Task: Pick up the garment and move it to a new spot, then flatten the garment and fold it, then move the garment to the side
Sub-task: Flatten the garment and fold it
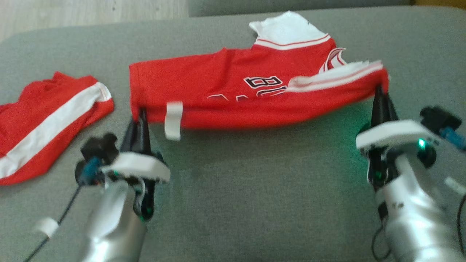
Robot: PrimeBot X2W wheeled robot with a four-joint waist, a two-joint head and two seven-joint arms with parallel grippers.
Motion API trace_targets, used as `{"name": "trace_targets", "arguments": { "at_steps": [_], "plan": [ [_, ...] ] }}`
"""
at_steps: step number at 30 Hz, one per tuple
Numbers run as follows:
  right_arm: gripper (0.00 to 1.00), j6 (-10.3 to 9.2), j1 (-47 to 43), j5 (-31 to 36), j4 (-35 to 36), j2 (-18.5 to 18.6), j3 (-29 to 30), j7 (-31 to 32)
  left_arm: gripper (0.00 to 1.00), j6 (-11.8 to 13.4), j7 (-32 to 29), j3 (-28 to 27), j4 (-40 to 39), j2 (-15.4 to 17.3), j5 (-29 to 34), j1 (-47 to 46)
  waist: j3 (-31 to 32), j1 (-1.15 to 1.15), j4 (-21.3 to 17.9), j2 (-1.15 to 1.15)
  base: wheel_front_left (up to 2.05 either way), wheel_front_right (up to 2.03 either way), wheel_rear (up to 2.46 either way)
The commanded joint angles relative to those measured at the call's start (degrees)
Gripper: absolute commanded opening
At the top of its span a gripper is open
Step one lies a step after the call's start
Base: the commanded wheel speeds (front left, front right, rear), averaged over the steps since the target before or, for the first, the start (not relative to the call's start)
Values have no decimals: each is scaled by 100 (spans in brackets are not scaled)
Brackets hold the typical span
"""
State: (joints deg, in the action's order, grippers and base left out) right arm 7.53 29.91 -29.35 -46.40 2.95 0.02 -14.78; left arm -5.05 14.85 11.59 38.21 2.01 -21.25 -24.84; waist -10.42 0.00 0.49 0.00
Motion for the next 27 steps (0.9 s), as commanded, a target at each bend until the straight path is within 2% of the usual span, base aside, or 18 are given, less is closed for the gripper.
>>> {"name": "trace_targets", "arguments": {
  "at_steps": [1, 8, 10, 15, 19, 22, 23, 24, 27],
  "plan": [
    [0, -4, 462, -106, 77, -7, -81, -22, 0, -21, 15, -273, -189, 90, 29, -438, 177, 0, 35, 0, 0, 0, 0],
    [0, -4, 863, -369, -493, -7, -74, -22, 0, -106, 15, -476, 501, 159, -7, -725, 700, 0, -1, 0, 0, 0, 0],
    [0, -4, 589, -483, -699, -7, -194, -22, 0, -102, 15, -590, 861, 136, -165, -434, 954, 0, -43, 0, 0, 0, 0],
    [0, -4, -167, -519, -785, 10, -282, -22, 0, -41, 15, -586, 1150, 99, -270, 355, 1144, 0, -73, 0, 0, 0, 0],
    [0, -4, -761, -555, -723, 49, -349, -22, 0, -3, 15, -365, 1158, 90, -547, 966, 1178, 0, -82, 0, 0, 0, 0],
    [0, -4, -1063, -487, -561, 100, -404, -22, 0, 168, 15, -156, 984, 89, -660, 1265, 1150, 0, -73, 0, 0, 0, 0],
    [43, -4, -1122, -423, -463, 130, -411, -22, 48, 233, 15, -124, 896, 89, -635, 1320, 1132, 0, -71, 0, 0, 0, 0],
    [100, -4, -1169, -324, -335, 164, -411, -22, 100, 298, 15, -108, 798, 89, -595, 1358, 1106, 0, -70, 0, 0, 0, 0],
    [100, -4, -1227, 125, 134, 269, -393, -22, 100, 519, 15, -169, 373, 88, -276, 1359, 1010, 0, -64, 0, 0, 0, 0]
  ]
}}
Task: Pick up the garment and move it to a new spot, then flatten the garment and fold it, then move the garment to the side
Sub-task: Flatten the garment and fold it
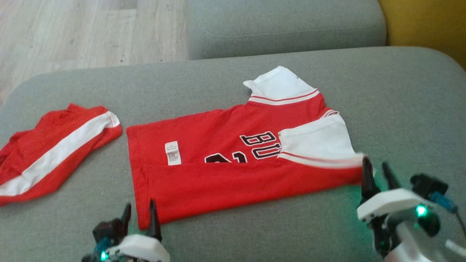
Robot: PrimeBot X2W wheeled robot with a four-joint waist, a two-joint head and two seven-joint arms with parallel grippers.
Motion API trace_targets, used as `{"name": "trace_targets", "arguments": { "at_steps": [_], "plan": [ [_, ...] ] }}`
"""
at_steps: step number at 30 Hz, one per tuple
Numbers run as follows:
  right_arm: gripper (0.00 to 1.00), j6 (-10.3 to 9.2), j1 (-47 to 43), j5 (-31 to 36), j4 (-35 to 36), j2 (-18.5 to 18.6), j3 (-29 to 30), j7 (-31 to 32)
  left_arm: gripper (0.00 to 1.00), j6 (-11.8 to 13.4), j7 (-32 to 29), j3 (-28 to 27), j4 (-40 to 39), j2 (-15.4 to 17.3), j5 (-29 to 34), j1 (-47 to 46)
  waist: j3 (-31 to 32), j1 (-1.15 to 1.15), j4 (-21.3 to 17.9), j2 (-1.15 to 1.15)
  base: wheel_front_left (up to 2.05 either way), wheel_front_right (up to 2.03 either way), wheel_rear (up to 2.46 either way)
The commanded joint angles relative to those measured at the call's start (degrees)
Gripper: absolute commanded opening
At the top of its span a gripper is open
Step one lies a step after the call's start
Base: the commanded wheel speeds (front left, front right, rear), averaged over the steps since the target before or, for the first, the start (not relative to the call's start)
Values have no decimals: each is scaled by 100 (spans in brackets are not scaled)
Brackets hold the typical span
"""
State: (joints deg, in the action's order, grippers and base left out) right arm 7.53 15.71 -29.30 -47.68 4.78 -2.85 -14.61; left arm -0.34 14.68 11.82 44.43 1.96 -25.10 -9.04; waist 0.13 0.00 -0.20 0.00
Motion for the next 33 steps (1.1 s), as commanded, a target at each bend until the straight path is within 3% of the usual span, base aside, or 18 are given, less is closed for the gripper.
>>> {"name": "trace_targets", "arguments": {
  "at_steps": [1, 4, 8, 21, 27, 33],
  "plan": [
    [100, -4, 196, 277, 414, 100, -66, -39, 100, 102, 32, -229, -422, 93, 241, -244, -86, 0, 6, 0, 0, 0, 0],
    [100, -4, 293, 830, 810, 124, 71, -39, 100, 208, 32, -320, -788, 93, 598, -434, -302, 0, 16, 0, 0, 0, 0],
    [100, -4, 592, 1338, 1044, 40, 91, -39, 100, 129, 32, -379, -638, 125, 809, -1037, -698, 0, 14, 0, 0, 0, 0],
    [100, -4, 1396, 1198, 1069, -174, -303, -39, 100, -42, 32, -627, 1112, 533, 829, -2955, -1600, 0, -232, 0, 0, 0, 0],
    [100, -4, 1526, 1228, 1102, -177, -303, -39, 100, 46, 32, -695, 1607, 720, 860, -3362, -1837, 0, -303, 0, 0, 0, 0],
    [100, -4, 1747, 1228, 1083, -128, -436, -39, 100, -95, 32, -647, 1900, 701, 878, -3549, -1958, 0, -320, 0, 0, 0, 0]
  ]
}}
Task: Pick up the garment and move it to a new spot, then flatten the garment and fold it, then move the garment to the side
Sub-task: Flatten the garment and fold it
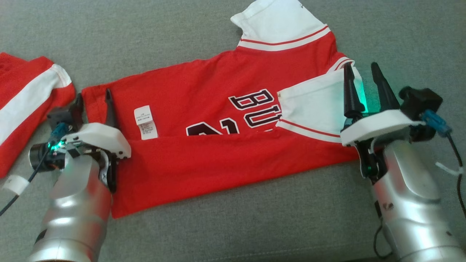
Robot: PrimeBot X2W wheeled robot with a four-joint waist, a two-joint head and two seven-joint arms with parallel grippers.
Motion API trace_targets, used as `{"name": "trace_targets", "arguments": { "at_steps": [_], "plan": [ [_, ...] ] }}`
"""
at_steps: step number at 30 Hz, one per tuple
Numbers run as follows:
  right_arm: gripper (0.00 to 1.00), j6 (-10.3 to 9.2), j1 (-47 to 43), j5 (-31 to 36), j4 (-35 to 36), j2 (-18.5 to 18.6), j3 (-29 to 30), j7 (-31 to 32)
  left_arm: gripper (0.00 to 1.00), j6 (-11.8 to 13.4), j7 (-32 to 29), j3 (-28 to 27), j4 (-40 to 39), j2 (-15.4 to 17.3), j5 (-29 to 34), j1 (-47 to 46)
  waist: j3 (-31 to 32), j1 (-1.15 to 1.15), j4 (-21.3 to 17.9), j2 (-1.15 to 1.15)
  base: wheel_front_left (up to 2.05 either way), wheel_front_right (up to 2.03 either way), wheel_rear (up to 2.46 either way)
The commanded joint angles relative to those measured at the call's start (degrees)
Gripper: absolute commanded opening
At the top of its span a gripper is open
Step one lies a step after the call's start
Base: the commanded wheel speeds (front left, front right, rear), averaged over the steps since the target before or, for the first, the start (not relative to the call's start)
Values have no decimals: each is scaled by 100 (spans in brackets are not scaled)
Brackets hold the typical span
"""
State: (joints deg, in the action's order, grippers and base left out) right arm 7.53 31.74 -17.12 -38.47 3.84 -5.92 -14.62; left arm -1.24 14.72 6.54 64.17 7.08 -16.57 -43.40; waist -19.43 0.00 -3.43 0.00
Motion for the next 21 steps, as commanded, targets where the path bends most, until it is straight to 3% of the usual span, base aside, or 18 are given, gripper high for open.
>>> {"name": "trace_targets", "arguments": {
  "at_steps": [1, 2, 3, 10, 21],
  "plan": [
    [100, -4, 196, 2, 149, -23, -164, -38, 81, -21, 28, -98, -42, 179, 41, -134, -11, 0, 11, 0, 0, 0, 0],
    [100, -4, 261, -10, 126, -7, -208, -37, 36, -37, 28, -86, -16, 163, 49, -156, -26, 0, 26, 0, 0, 0, 0],
    [100, -4, 344, -21, 100, 19, -256, -28, 0, -56, 28, -50, -3, 149, 79, -179, -39, 0, 46, 0, 0, 0, 0],
    [100, -4, 1228, -87, -325, 316, -421, 372, 0, -128, 28, 70, -266, -15, 202, -232, -167, 0, 395, 0, 0, 0, 0],
    [100, -4, 2774, 220, -1540, 1050, -702, 1627, 0, -345, 28, 611, -1450, -405, 393, -286, -692, 0, 1447, 0, 0, 0, 0]
  ]
}}
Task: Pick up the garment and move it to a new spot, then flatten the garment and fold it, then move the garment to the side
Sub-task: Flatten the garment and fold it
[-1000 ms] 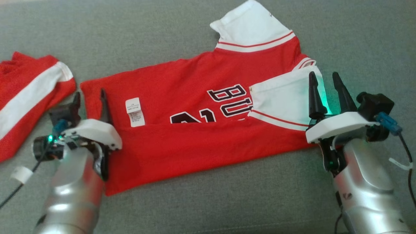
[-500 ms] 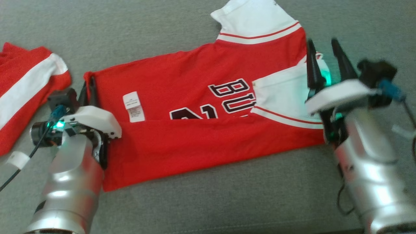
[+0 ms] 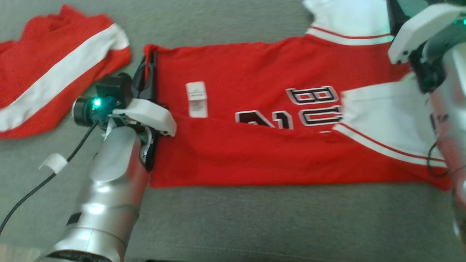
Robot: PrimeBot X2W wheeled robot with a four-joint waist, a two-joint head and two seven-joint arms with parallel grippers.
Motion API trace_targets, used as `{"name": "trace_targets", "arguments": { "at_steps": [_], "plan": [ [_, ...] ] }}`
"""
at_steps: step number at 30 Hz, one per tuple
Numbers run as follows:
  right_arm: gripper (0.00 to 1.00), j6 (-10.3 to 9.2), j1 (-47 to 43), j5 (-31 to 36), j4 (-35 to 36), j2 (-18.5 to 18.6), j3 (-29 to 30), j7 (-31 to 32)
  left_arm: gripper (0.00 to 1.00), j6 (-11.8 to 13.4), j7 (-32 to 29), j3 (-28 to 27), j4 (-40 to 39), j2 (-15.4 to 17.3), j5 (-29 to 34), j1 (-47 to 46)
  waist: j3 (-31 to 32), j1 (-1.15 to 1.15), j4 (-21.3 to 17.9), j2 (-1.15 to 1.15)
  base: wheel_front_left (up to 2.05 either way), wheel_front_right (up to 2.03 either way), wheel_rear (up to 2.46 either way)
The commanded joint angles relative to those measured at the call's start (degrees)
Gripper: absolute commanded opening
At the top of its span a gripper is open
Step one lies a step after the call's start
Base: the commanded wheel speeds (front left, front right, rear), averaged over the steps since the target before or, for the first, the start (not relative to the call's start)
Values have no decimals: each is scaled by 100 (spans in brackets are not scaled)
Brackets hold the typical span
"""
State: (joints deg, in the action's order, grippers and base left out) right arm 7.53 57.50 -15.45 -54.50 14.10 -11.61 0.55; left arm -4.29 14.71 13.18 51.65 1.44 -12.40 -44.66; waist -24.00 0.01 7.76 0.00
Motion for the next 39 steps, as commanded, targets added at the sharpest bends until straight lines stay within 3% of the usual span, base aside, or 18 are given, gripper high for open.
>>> {"name": "trace_targets", "arguments": {
  "at_steps": [1, 7, 16, 17, 18, 22, 28, 39],
  "plan": [
    [100, -4, 307, 67, -44, 67, -177, 233, 0, -69, 29, 39, -252, 152, -89, -166, -277, -1, 412, 0, 0, 0, 0],
    [100, -4, 826, 233, -522, 297, -352, 702, 0, -61, 29, 781, -644, 146, -813, -166, -477, -1, 714, 0, 0, 0, 0],
    [100, -4, 1376, 514, -1255, 332, -301, 1158, 0, 283, 29, 1627, -937, 144, -1536, -234, -713, -1, 867, 0, 0, 0, 0],
    [44, -4, 1387, 512, -1290, 295, -344, 1196, 0, 313, 29, 1655, -942, 144, -1566, -244, -720, -1, 851, 0, 0, 0, 0],
    [0, -4, 1414, 495, -1307, 286, -346, 1183, 0, 340, 29, 1670, -943, 144, -1583, -264, -733, -1, 828, 0, 0, 0, 0],
    [0, -4, 1484, 549, -1317, 386, -310, 729, 0, 423, 29, 1588, -915, 144, -1556, -340, -686, -1, 692, 0, 0, 0, 0],
    [0, -4, 1585, 533, -1313, 339, 318, -470, 0, 448, 29, 1108, -906, 181, -1207, -452, -541, -1, 338, 0, 0, 0, 0],
    [0, -4, 1318, 9, -1220, -37, 678, -1424, 0, 225, 29, 513, -749, 768, -536, -521, -55, -1, -527, 0, 0, 0, 0]
  ]
}}
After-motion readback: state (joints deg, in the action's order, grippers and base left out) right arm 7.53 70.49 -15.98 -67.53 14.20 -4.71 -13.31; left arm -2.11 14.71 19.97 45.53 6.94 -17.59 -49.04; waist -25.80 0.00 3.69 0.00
